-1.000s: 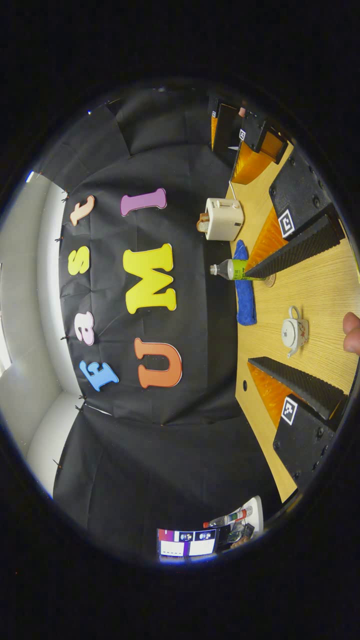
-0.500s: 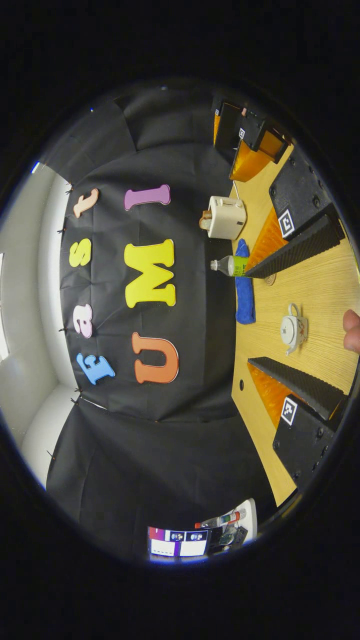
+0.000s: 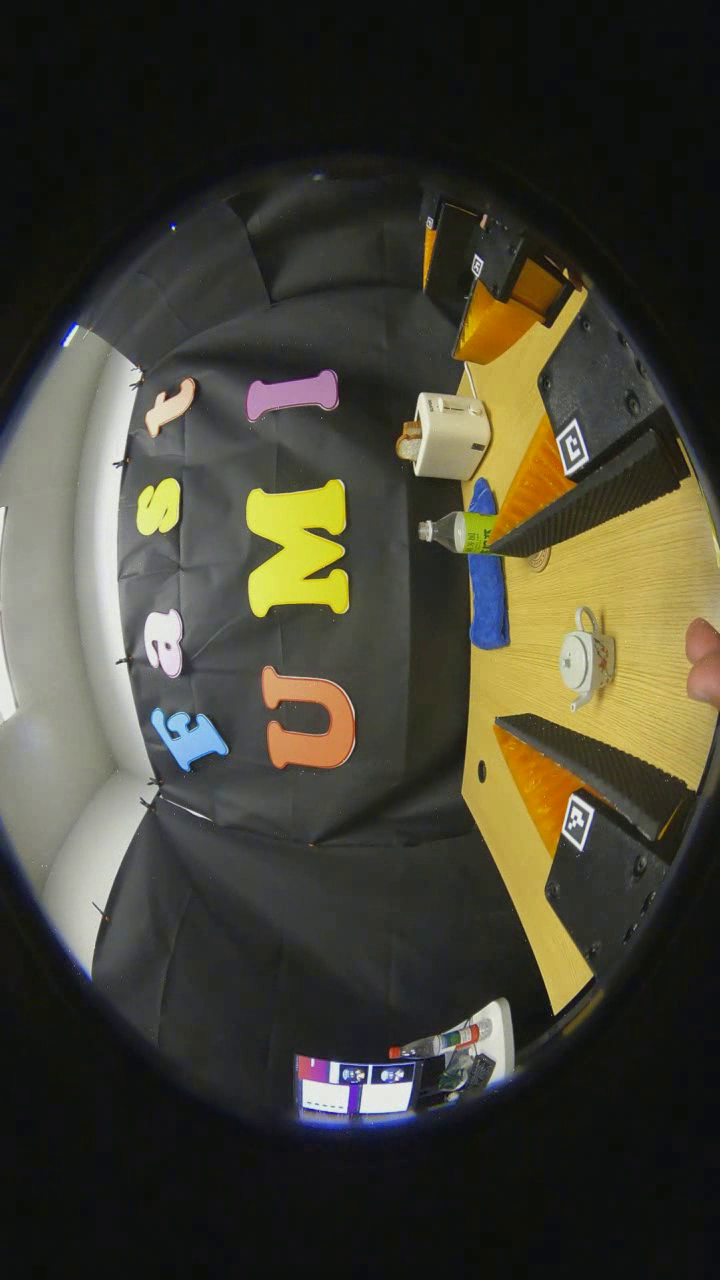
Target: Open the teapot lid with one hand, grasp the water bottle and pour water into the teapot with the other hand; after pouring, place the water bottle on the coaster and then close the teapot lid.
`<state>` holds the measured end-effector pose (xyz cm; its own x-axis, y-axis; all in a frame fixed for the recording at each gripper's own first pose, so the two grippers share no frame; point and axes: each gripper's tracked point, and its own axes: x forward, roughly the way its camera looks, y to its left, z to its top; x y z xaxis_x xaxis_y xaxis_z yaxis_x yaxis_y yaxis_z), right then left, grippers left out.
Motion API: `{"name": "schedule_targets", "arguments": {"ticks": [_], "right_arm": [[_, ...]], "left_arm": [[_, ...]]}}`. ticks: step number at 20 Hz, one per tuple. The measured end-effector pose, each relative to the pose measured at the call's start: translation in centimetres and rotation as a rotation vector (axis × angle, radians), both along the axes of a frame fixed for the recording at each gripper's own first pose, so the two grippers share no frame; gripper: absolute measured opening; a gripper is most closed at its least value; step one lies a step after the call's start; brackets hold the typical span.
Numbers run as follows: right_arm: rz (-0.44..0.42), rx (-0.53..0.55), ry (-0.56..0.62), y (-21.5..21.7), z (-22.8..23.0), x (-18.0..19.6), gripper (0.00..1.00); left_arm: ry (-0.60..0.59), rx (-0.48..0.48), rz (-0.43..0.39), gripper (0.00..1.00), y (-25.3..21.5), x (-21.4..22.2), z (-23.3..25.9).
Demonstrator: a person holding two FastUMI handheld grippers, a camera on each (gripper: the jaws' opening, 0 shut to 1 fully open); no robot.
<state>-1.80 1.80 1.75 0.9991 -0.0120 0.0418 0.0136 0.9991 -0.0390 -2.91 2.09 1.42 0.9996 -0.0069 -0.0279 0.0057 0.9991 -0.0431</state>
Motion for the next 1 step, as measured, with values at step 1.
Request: {"name": "schedule_targets", "arguments": {"ticks": [1], "right_arm": [[-0.002,0.006,-0.001,0.06,0.11,-0.02,0.95]], "left_arm": [[0.0,0.0,0.002,0.99,0.06,-0.02,0.03]]}}
